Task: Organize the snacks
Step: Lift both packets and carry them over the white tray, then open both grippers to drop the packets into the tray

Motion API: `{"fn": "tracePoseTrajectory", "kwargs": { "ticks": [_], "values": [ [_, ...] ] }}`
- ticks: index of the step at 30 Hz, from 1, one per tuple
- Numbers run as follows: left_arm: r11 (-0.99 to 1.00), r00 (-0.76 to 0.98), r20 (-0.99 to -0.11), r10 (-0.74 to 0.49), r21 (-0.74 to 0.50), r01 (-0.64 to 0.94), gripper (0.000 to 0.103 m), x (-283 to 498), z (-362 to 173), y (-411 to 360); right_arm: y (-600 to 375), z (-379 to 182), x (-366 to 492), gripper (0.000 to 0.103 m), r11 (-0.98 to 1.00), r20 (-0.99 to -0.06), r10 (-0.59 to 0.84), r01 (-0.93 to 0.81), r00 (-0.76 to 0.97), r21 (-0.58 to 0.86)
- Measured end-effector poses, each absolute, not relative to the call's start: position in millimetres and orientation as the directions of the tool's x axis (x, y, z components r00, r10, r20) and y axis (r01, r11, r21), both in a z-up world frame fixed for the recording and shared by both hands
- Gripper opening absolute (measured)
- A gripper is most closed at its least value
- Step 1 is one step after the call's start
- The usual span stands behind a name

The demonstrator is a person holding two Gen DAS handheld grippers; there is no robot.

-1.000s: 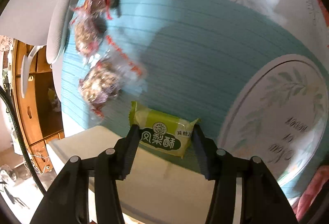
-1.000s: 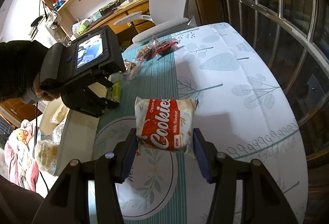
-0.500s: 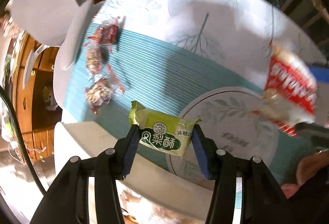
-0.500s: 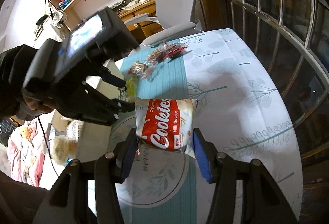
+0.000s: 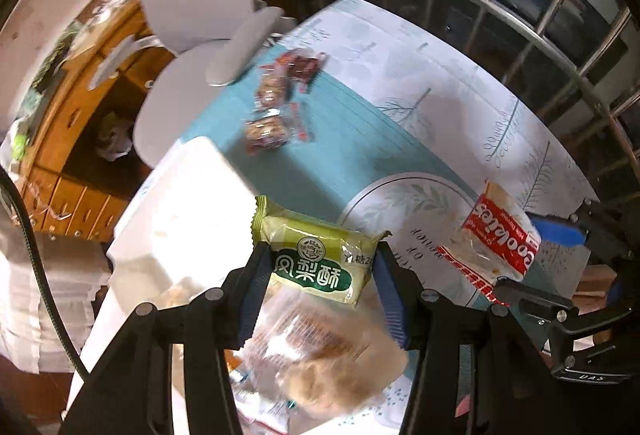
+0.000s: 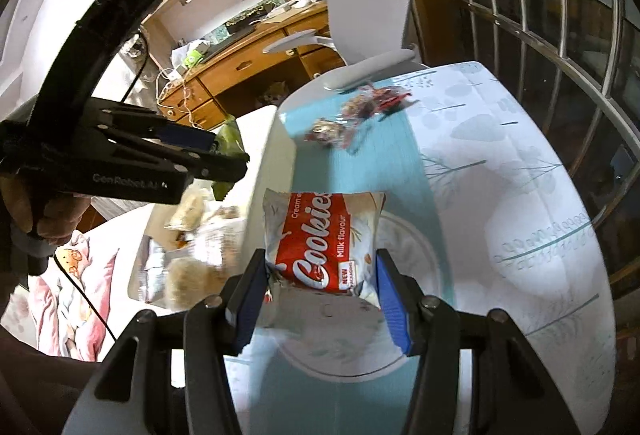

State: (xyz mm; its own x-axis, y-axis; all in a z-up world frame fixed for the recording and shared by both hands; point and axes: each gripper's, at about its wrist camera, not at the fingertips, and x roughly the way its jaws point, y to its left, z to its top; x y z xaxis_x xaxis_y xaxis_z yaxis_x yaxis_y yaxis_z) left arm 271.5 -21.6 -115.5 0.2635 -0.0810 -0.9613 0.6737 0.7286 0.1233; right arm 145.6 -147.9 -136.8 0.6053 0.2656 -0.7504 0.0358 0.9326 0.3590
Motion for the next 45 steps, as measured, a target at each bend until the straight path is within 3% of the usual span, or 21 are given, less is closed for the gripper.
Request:
{"fn": "tracePoseTrajectory", "kwargs": {
  "ticks": [11, 22, 30, 33, 35, 45],
  "values": [
    [0.844, 0.303, -0.938, -0.17, 0.02, 0.536, 0.05, 255, -87, 90, -72, -124, 138, 0.053, 0.936, -0.733, 0.269, 0.01, 0.625, 0.352],
    [0.88, 0.264, -0.95, -0.169, -0.025, 0.473, 0.051, 240, -114, 185, -18, -131, 147, 0.053, 0.94, -0.728, 0.243, 0.031, 0.641, 0.341],
    [0.878, 0.214, -0.952, -0.217, -0.094, 0.47, 0.051, 228, -135, 212, 13, -132, 158, 0.054, 0.957, -0.744, 0.189, 0.051, 0.641, 0.287],
    [0.875, 0.212, -0.942, -0.262, -0.139, 0.464, 0.061, 226, -134, 217, 16, -131, 168, 0.063, 0.958, -0.77, 0.161, 0.089, 0.617, 0.272],
    [0.875, 0.206, -0.938, -0.279, -0.16, 0.458, 0.08, 225, -133, 217, 15, -132, 171, 0.065, 0.953, -0.786, 0.162, 0.111, 0.597, 0.282],
    [0.914, 0.256, -0.904, -0.343, -0.258, 0.313, 0.082, 220, -121, 214, -13, -109, 192, 0.065, 0.934, -0.814, 0.164, 0.178, 0.557, 0.31]
  ]
}}
